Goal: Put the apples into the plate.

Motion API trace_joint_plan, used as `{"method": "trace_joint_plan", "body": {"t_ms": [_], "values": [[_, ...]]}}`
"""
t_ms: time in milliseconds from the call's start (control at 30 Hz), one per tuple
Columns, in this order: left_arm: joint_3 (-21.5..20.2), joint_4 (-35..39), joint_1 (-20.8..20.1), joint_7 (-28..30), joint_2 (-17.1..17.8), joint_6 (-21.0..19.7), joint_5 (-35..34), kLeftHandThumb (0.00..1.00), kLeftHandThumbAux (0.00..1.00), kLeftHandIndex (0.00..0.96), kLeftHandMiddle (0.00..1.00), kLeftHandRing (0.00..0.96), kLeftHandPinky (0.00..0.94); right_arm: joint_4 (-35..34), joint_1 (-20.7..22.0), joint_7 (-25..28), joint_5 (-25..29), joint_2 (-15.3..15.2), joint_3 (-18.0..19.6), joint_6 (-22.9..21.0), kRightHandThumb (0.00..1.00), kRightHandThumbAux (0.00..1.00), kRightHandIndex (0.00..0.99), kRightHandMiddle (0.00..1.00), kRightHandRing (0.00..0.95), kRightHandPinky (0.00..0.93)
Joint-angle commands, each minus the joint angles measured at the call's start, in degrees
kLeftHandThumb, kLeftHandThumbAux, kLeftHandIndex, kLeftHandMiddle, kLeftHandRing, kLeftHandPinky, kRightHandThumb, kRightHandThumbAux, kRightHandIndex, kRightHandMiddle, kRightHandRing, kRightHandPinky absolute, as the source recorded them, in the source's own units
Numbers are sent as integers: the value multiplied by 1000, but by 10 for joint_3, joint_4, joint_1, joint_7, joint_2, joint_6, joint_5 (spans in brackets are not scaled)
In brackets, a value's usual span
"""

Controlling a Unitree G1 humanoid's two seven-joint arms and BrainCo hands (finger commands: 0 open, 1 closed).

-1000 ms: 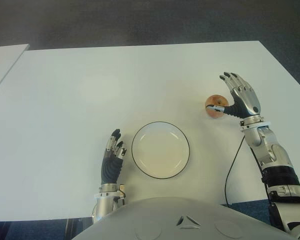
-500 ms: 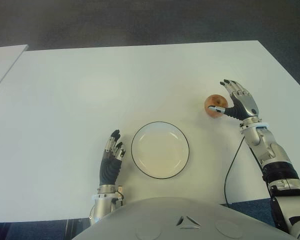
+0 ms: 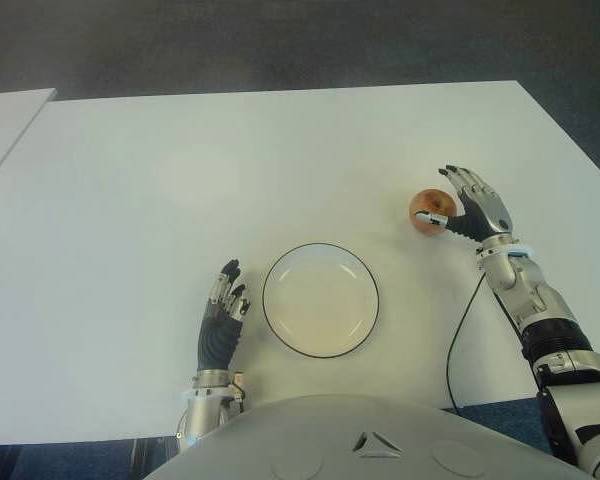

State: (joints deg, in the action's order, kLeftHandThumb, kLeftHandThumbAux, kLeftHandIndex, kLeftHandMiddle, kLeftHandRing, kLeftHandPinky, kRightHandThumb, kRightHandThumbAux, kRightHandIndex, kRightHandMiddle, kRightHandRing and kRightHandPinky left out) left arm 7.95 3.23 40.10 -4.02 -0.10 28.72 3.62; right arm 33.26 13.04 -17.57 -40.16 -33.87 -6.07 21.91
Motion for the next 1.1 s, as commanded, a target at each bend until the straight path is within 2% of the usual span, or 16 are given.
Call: {"method": "trace_joint_plan", "body": {"t_ms": [33,533,1100], "values": [[-2,-28,-5,3,3,6,10,0,465,0,0,0,0,18,10,15,18,1,-11,-3,253,237,0,0,0,0],[-6,-45,-9,5,4,26,18,0,460,0,0,0,0,111,49,-30,10,7,-48,12,251,274,0,0,0,0],[-7,-73,-21,-1,-1,53,23,0,452,0,0,0,0,207,91,-66,18,29,-89,42,256,247,0,0,0,0]]}}
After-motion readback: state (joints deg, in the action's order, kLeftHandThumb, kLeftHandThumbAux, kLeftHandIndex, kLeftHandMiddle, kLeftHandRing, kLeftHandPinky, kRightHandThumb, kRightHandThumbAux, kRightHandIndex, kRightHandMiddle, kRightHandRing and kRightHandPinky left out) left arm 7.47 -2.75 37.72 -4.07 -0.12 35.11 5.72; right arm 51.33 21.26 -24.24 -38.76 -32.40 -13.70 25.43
